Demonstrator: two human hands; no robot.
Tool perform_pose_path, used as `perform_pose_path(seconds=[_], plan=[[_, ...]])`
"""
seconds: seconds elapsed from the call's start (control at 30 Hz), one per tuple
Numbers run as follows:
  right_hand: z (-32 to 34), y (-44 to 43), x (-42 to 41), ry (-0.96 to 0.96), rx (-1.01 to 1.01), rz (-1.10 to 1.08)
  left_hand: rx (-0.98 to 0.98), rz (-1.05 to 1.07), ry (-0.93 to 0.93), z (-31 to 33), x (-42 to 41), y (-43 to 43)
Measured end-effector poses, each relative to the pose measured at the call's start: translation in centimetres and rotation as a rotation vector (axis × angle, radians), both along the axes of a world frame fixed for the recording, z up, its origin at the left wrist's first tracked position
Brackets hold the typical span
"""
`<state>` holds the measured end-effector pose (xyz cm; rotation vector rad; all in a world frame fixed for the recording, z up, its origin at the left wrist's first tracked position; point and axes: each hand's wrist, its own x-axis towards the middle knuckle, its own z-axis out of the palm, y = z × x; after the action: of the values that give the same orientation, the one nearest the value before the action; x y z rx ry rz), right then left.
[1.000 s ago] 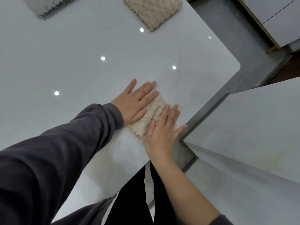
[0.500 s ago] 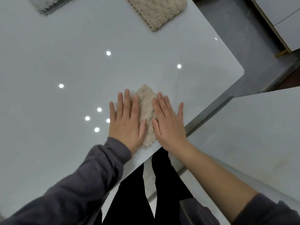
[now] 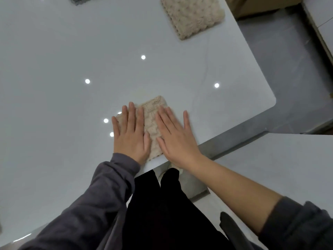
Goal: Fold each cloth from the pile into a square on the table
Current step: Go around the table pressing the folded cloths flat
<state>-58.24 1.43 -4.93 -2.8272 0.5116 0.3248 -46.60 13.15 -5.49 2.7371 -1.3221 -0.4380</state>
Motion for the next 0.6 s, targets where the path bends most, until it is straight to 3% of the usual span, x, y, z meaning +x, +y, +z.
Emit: perform_pose_path(seconds=[0.1,0.27,0.6], plan=[[0.4,-0.5,0.1,0.004,0.024,0.041,0.042,0.003,-0.032,0.3,-0.2,-0.2],[2.3,-3.2,1.2,-0.223,0.168,0.020,0.059,0.108,0.029,2.8,-0.4,-1.9],[2.2,-13.3,2.8,-0.024,0.112,0.062,0.019,0.020,0.063,4.3,-1.0,-10.1]])
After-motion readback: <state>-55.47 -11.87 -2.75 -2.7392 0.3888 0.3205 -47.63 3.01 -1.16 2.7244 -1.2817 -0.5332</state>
